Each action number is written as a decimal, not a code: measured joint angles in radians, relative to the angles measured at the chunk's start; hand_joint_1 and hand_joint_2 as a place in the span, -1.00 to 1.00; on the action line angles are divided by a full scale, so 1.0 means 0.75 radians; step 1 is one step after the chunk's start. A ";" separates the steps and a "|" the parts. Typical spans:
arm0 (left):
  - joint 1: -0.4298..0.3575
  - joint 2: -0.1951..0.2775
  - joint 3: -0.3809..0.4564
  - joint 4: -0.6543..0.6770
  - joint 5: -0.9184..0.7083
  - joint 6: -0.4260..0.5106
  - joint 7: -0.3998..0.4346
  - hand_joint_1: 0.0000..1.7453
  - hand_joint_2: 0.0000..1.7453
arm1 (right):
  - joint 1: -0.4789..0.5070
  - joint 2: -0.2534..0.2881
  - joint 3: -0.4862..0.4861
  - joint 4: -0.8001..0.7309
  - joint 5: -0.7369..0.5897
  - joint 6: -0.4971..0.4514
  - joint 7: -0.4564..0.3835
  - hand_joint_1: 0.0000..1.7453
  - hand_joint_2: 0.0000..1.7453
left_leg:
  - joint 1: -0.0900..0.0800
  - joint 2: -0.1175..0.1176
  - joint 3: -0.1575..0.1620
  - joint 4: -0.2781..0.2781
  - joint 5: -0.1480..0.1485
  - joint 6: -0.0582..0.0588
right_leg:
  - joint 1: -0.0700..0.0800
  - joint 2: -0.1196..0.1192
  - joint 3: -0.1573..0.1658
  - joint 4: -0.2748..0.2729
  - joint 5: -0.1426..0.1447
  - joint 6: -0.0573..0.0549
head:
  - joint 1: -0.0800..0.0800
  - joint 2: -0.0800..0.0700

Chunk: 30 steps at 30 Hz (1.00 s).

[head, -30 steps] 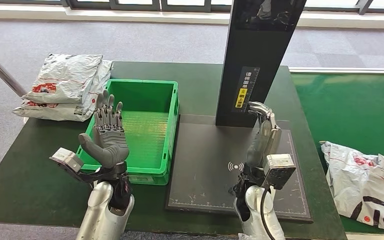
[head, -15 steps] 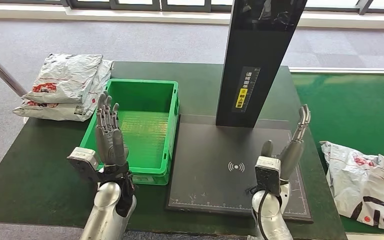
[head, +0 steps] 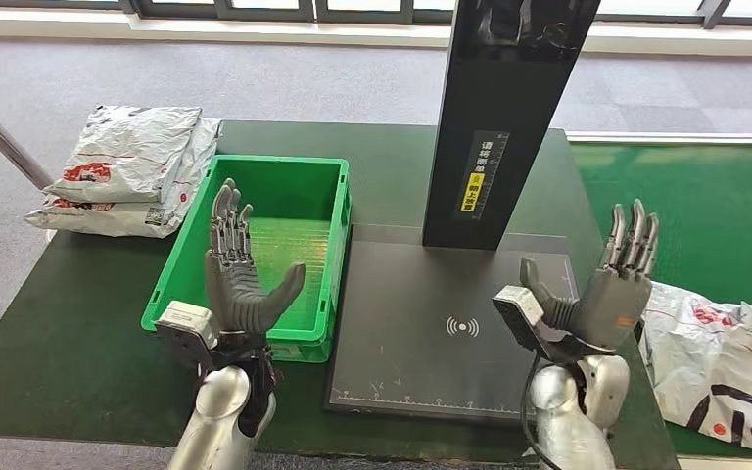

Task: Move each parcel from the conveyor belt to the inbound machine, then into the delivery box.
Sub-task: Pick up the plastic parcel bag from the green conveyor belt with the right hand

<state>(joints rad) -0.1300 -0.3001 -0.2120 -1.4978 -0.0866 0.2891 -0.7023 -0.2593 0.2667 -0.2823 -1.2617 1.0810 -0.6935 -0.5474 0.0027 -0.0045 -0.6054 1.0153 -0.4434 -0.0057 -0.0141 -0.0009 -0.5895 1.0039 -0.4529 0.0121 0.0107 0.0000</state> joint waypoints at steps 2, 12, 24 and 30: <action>0.020 0.007 -0.028 -0.014 -0.016 0.019 0.000 -1.00 1.00 | -0.048 0.004 -0.149 0.008 0.223 -0.002 0.044 -1.00 1.00 | 0.000 -0.001 0.000 0.000 0.000 0.000 | 0.000 -0.002 0.001 0.000 0.000 0.000 | 0.000 0.000; 0.149 0.033 -0.102 -0.087 -0.044 0.110 0.000 -1.00 1.00 | -0.124 -0.297 -0.108 0.275 0.577 -0.005 0.998 -1.00 1.00 | -0.002 -0.003 -0.001 0.000 -0.001 0.002 | -0.001 -0.004 0.002 -0.001 0.000 0.002 | 0.000 0.000; 0.241 0.035 -0.102 -0.160 -0.039 0.141 0.000 -1.00 1.00 | -0.245 -0.505 -0.404 0.700 0.379 -0.006 0.628 -1.00 1.00 | -0.001 -0.006 0.000 0.000 -0.001 0.002 | -0.001 -0.006 0.003 -0.001 -0.001 0.003 | 0.000 0.000; 0.248 0.035 -0.101 -0.162 -0.039 0.141 0.000 -1.00 1.00 | -0.274 -0.507 -0.500 0.760 0.413 -0.006 0.631 -1.00 1.00 | -0.001 -0.005 0.000 0.000 -0.001 0.002 | -0.001 -0.006 0.003 -0.001 -0.001 0.003 | 0.000 0.000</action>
<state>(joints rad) 0.0558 -0.2736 -0.2880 -1.6195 -0.1156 0.3952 -0.7023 -0.4652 -0.1137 -0.6570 -0.6915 1.3909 -0.6977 -0.0744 0.0017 -0.0083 -0.6056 1.0154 -0.4440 -0.0041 -0.0148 -0.0053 -0.5872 1.0030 -0.4537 0.0146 0.0108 0.0000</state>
